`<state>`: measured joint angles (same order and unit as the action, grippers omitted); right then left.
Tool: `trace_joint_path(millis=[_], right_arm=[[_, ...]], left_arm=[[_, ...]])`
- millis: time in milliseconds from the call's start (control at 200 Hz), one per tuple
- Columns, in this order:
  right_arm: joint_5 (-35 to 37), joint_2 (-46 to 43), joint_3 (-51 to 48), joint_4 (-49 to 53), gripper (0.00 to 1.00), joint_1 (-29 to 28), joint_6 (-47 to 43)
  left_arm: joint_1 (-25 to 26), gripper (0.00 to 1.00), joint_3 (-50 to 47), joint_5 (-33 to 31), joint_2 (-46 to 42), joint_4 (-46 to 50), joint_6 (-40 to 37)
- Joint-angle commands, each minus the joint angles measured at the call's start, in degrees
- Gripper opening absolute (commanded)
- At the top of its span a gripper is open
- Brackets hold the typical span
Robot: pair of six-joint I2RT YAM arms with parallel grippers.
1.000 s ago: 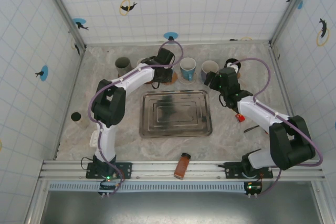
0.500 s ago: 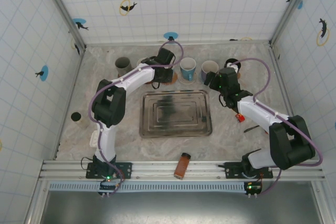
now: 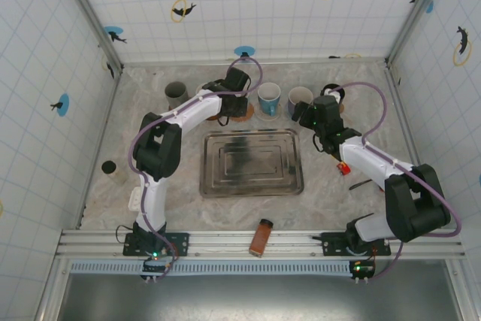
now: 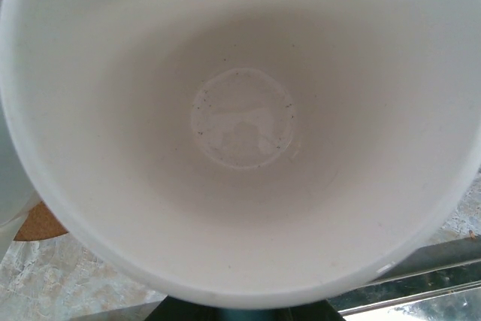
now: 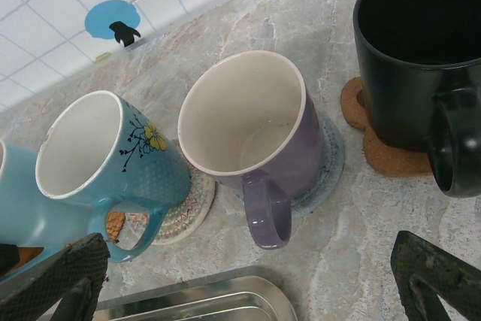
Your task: Place the cup by the coaster
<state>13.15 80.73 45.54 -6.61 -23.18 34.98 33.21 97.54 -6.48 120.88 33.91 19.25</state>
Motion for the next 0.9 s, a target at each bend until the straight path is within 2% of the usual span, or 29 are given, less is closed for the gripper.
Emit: trace_joint_path(millis=[0,896], right_arm=[[-0.18,0.48,2.69,-1.30,0.99,0.27,0.14],[-0.50,0.57,2.79,-1.21,0.99,0.39,0.06]], left_arm=[[-0.43,0.00,2.22,-0.91,-0.55,-2.27,-1.43],[-0.43,0.00,0.92,-0.29,-0.56,-1.57,-0.96]])
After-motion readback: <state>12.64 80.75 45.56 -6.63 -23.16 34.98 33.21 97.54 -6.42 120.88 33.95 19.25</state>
